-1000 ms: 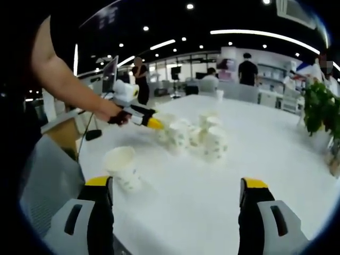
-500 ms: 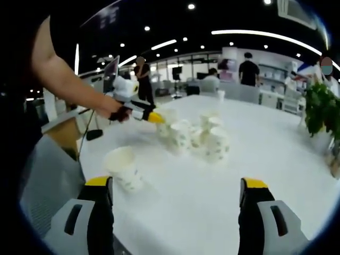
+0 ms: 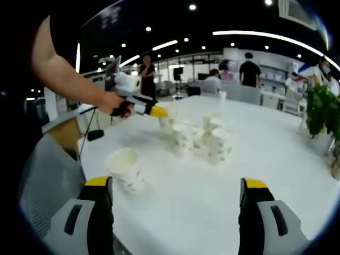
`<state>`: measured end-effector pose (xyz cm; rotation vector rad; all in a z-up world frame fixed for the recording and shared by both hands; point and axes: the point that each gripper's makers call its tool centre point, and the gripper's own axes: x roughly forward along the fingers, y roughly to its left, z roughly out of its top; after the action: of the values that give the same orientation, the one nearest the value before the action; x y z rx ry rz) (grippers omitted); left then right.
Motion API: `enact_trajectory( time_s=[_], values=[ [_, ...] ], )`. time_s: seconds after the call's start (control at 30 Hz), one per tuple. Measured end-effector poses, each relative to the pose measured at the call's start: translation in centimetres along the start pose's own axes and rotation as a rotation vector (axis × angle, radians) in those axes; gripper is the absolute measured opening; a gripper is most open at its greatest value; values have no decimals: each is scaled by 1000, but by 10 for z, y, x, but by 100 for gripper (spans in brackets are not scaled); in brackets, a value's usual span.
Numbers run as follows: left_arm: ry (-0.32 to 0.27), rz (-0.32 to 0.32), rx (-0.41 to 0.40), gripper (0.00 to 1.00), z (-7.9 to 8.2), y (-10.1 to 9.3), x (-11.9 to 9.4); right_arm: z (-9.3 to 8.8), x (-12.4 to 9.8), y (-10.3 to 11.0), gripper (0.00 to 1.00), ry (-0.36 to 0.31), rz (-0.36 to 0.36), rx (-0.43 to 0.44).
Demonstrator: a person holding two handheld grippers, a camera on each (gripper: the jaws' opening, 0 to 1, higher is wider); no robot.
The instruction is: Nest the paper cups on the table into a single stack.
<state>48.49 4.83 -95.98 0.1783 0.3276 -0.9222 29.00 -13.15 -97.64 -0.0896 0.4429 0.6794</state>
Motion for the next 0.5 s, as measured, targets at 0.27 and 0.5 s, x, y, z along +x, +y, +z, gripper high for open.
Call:
enact_trajectory(
  time_s=[0.27, 0.5],
  values=[
    [-46, -1, -27, 40, 27, 8, 1, 2, 2, -3, 100, 0, -1, 3],
    [-61, -4, -15, 40, 39, 12, 2, 1, 3, -5, 100, 11, 2, 15]
  ],
)
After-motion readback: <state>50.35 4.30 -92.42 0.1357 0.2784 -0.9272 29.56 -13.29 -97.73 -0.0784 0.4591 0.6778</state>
